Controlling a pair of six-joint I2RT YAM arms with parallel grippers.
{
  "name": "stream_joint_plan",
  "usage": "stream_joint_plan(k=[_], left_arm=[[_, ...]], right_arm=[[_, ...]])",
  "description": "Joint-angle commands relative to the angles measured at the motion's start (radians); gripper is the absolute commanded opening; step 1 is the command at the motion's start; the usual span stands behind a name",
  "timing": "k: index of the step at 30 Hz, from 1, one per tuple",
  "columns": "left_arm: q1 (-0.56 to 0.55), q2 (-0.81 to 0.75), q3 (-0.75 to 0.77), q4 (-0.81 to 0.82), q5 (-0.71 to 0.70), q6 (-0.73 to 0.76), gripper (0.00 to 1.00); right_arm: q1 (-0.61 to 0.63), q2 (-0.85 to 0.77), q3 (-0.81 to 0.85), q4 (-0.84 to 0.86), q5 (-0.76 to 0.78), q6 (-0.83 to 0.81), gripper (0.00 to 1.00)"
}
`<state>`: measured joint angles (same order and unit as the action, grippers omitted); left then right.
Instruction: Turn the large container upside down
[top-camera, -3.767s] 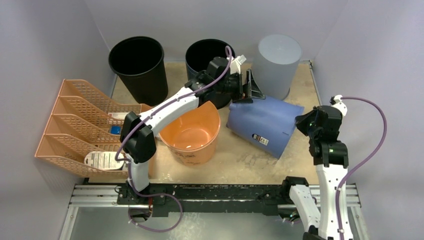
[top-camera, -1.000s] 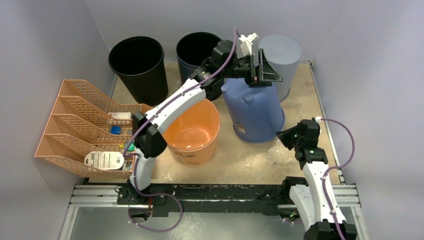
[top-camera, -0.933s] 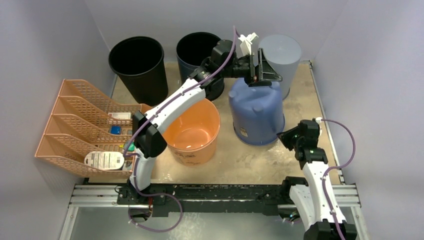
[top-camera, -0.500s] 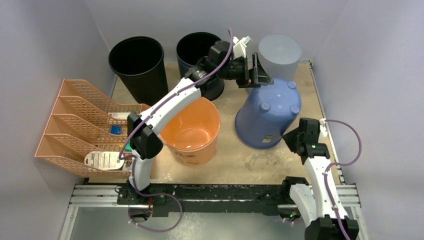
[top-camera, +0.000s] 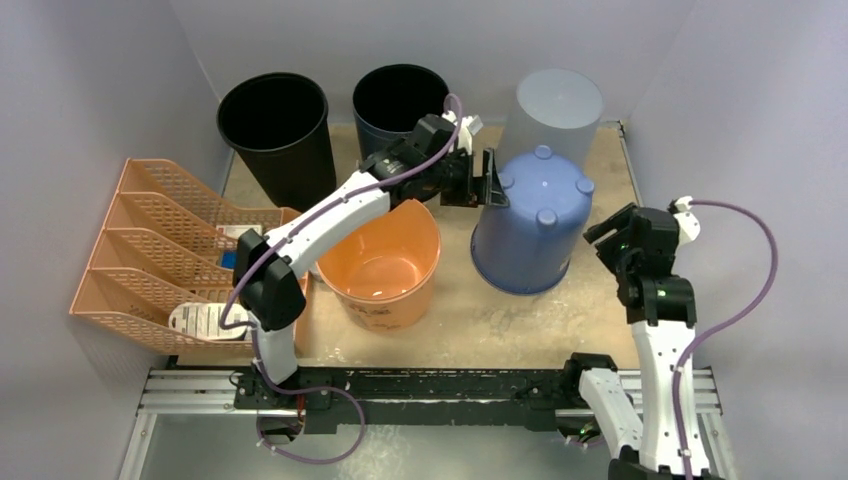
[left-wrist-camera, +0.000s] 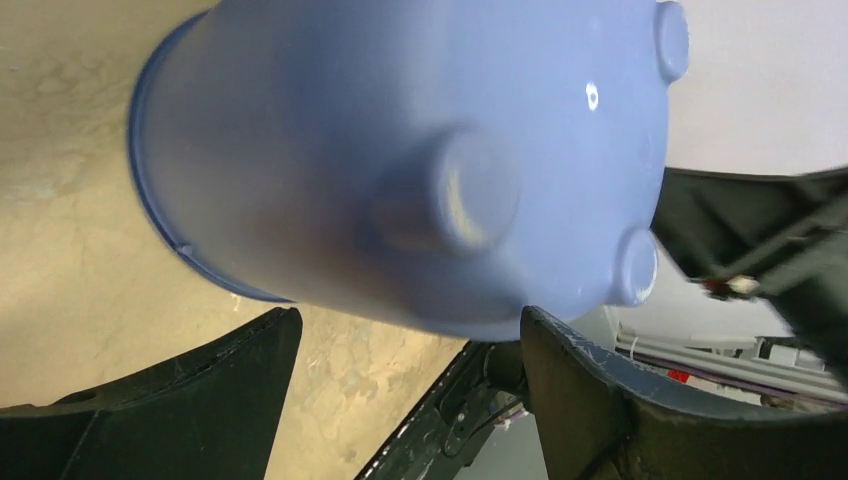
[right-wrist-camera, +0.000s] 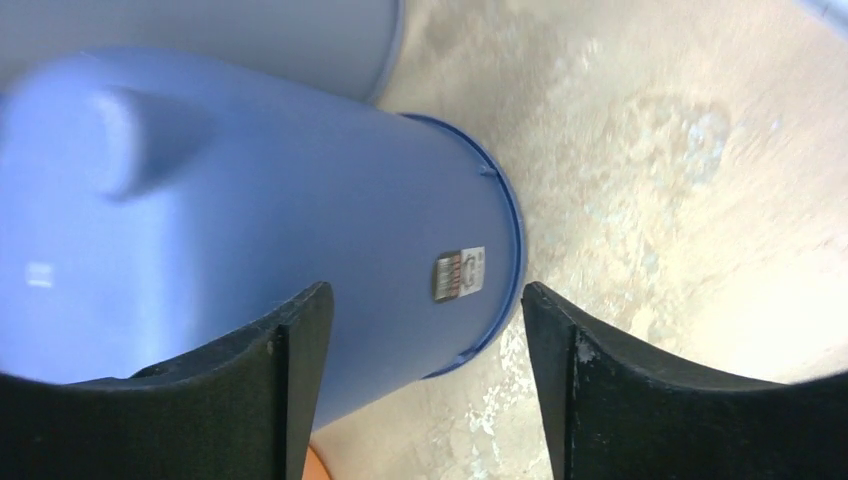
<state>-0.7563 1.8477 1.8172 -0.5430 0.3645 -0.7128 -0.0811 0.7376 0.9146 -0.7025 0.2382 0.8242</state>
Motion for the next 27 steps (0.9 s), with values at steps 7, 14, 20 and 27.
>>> stream_joint_plan(k=[7, 14, 20, 27], left_arm=[[-0.154, 0.291, 0.336, 0.12, 0.04, -0.013, 0.8], [-0.22, 0.428, 0.646, -0.019, 0.096, 0.022, 0.8], [-0.197, 0.058, 0.443, -0.228, -0.169, 0.243, 0.81], [-0.178, -0.24, 0.291, -0.441, -0.629, 0.319, 0.81]], right_arm=[[0.0, 0.012, 0.433, -0.133, 0.16, -0.25, 0.89], [0.0, 0.038, 0.563, -0.135, 0.104, -0.374, 0.91], [0.0, 0.095, 0.481, -0.034, -0.08, -0.488, 0.91], [0.001, 0.235, 0.478, 0.167, -0.452, -0.53, 0.88]])
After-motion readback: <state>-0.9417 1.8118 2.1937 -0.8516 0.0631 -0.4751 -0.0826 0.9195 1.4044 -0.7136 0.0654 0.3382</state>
